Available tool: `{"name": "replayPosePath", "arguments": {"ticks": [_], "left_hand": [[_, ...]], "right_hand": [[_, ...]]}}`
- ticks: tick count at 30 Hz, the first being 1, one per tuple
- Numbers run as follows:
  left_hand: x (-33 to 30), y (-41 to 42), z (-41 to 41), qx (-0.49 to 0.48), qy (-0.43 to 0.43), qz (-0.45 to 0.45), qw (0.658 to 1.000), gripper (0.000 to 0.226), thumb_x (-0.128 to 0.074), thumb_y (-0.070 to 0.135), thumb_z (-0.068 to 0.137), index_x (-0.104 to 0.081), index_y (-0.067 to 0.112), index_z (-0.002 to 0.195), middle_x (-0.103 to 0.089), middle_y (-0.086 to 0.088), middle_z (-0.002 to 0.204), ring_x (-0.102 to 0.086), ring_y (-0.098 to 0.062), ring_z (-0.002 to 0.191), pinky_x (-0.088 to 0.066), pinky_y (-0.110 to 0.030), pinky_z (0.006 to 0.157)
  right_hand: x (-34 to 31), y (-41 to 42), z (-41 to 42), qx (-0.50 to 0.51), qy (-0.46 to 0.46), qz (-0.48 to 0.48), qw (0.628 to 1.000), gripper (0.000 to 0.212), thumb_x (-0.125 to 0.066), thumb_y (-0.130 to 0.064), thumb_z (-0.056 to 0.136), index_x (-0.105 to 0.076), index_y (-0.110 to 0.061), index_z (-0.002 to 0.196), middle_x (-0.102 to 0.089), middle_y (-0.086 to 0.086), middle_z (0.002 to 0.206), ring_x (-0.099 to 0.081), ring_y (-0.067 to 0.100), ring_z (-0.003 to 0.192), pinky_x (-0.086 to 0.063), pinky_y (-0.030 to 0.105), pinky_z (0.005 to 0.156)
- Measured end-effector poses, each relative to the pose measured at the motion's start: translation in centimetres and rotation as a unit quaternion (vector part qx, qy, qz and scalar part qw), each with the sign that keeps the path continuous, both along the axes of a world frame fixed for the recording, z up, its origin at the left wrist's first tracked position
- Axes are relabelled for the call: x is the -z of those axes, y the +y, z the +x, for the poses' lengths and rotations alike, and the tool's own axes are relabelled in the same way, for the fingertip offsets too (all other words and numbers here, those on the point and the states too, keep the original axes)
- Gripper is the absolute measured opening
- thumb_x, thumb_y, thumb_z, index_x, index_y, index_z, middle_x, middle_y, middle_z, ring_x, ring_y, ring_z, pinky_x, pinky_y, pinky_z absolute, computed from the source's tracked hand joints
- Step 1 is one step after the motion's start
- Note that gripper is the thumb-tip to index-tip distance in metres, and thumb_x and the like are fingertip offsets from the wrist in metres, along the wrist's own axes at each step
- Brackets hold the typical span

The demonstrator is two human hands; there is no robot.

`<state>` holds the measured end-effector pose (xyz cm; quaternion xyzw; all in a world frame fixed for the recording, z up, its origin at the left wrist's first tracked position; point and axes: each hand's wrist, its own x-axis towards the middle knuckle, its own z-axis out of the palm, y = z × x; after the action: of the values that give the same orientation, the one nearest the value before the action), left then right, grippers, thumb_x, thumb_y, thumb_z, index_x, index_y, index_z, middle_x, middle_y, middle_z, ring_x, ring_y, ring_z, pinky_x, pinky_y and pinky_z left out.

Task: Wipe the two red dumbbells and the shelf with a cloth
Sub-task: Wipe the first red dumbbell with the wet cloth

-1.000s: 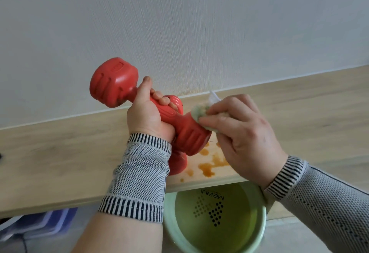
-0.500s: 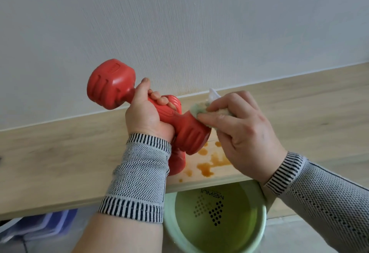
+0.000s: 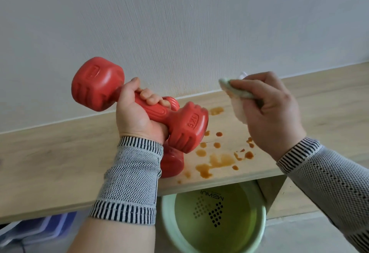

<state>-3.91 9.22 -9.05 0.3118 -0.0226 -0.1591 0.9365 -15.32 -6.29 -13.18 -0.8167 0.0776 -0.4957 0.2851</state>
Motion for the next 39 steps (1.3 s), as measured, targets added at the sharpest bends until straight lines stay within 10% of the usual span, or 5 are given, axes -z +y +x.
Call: {"name": "replayPosePath", "arguments": {"ticks": [15,34,39], "left_hand": [[1.0,-0.4,0.8,-0.054,0.020,0.047,0.997,0.029,-0.056,0.020,0.091,-0.042,0.023,0.065,-0.039,0.011,0.052,-0.037,-0.006,0.040,-0.036,-0.021,0.045],[0.4,-0.5,-0.1,-0.044,0.022,0.039,0.998,0.031,-0.056,0.021,0.091,-0.042,0.022,0.064,-0.039,0.011,0.051,-0.037,-0.006,0.039,-0.037,-0.019,0.044],[0.2,-0.3,0.0,-0.032,0.018,0.009,0.999,0.029,-0.055,0.022,0.091,-0.042,0.023,0.065,-0.038,0.012,0.053,-0.037,-0.005,0.040,-0.037,-0.018,0.047]], "right_hand": [[1.8,5.0,-0.1,-0.081,-0.004,-0.205,0.975,0.026,-0.051,0.002,0.086,-0.074,-0.008,0.086,-0.063,0.012,0.091,-0.054,0.032,0.084,-0.049,0.039,0.072],[1.1,3.8,-0.2,-0.066,-0.006,-0.156,0.986,0.025,-0.050,0.002,0.083,-0.073,-0.008,0.081,-0.060,0.011,0.092,-0.051,0.026,0.087,-0.040,0.022,0.075],[0.9,1.6,-0.2,-0.017,-0.006,0.015,1.000,0.026,-0.055,0.003,0.082,-0.073,-0.014,0.089,-0.057,0.005,0.098,-0.056,0.027,0.093,-0.047,0.027,0.077]]}}
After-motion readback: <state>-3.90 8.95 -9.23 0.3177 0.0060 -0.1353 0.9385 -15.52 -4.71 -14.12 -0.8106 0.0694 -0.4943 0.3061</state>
